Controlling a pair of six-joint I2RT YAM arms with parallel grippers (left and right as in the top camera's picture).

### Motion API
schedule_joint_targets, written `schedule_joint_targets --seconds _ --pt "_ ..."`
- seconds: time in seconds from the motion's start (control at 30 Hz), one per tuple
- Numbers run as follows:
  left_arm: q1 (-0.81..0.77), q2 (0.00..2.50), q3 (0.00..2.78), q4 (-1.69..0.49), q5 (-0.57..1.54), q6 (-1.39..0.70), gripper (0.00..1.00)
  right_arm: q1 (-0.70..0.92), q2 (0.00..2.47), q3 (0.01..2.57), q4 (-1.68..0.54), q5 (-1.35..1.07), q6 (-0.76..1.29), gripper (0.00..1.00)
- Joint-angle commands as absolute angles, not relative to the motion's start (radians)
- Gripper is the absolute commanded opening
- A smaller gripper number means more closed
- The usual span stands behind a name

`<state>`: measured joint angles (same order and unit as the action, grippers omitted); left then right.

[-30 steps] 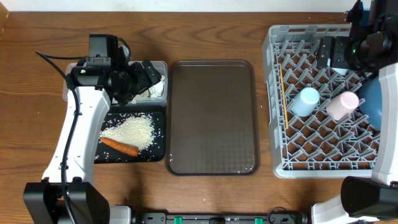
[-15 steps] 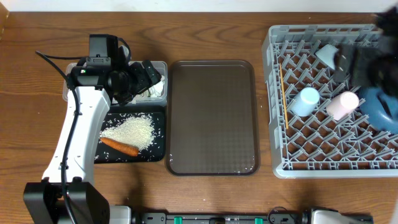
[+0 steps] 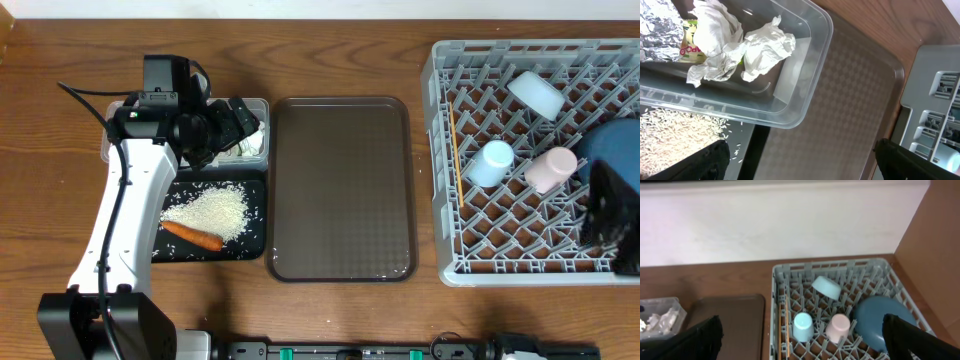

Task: Sort waste into correct bins and load items into the dishwasher rack

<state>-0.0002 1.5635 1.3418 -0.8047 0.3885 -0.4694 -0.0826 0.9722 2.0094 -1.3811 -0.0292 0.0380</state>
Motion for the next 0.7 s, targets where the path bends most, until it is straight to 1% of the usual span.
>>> schedule_joint_targets --seconds 0.0,0.17,0.4,0.67 --pt "0.006 1.565 1.342 -0.807 0.380 -0.453 0.95 -0.037 0.926 2.004 -1.384 -0.023 0.047 0.99" --pt "0.006 1.565 1.342 -0.807 0.380 -0.453 0.95 0.011 0.846 1.937 -1.384 -0.023 0.047 0.99" --pt "0.006 1.565 1.342 -0.807 0.380 -0.452 0.95 0.020 0.743 1.778 -1.364 -0.004 0.044 0.99" --pt "0.006 1.565 1.342 -0.807 0.380 -0.453 0.95 0.020 0.594 1.483 -1.230 -0.016 0.077 0.99"
